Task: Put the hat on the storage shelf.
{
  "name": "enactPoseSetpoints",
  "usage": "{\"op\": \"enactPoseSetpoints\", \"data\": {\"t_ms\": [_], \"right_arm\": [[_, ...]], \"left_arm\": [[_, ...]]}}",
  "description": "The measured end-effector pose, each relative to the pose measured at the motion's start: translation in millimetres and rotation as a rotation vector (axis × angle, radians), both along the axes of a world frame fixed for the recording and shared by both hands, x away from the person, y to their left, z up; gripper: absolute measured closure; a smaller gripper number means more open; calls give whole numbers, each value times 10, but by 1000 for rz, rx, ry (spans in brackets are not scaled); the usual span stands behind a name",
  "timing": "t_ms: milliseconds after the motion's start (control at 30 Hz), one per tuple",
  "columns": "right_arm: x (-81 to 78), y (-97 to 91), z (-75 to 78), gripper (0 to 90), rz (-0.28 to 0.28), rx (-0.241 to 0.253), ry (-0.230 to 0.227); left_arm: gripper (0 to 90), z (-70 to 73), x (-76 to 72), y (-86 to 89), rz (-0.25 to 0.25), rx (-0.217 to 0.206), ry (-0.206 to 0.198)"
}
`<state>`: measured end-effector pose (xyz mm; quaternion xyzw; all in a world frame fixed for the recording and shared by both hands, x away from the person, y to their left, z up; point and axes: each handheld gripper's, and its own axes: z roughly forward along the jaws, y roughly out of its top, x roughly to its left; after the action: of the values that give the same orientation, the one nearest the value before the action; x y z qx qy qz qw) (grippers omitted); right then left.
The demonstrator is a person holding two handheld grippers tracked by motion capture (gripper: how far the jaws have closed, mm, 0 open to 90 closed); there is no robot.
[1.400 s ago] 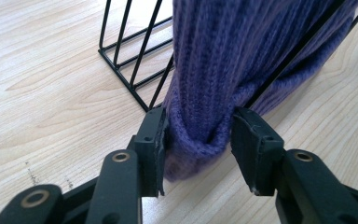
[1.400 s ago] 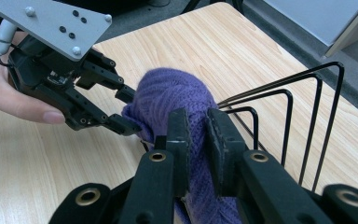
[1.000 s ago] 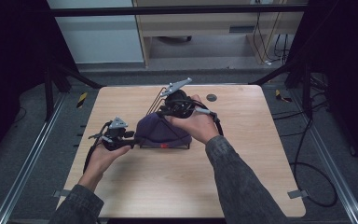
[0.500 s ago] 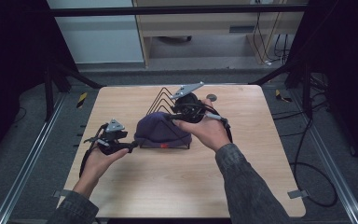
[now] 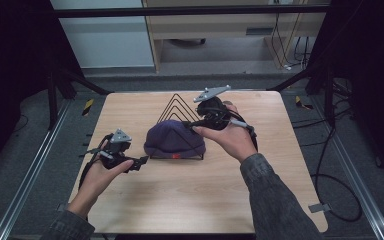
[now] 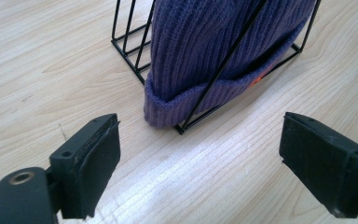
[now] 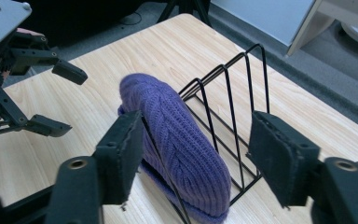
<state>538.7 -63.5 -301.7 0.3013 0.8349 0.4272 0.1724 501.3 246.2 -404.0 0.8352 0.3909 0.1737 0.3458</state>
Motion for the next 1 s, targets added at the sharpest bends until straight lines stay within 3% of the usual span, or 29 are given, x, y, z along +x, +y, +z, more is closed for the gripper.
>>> {"op": "enactPoseSetpoints", "data": {"t_ms": [200,400,1000], "right_arm": [[-49,-55,47,237,-8,6,-11],[-26,-174,82,151,-54,22,-13],[-106,-410,152,117,-90,36,-15]], "left_arm": [[81,43,-38,37,4,7,-1],[62,60,-46,108,29,-21,-8],[51,87,-148,168,20,-27,-22]]}}
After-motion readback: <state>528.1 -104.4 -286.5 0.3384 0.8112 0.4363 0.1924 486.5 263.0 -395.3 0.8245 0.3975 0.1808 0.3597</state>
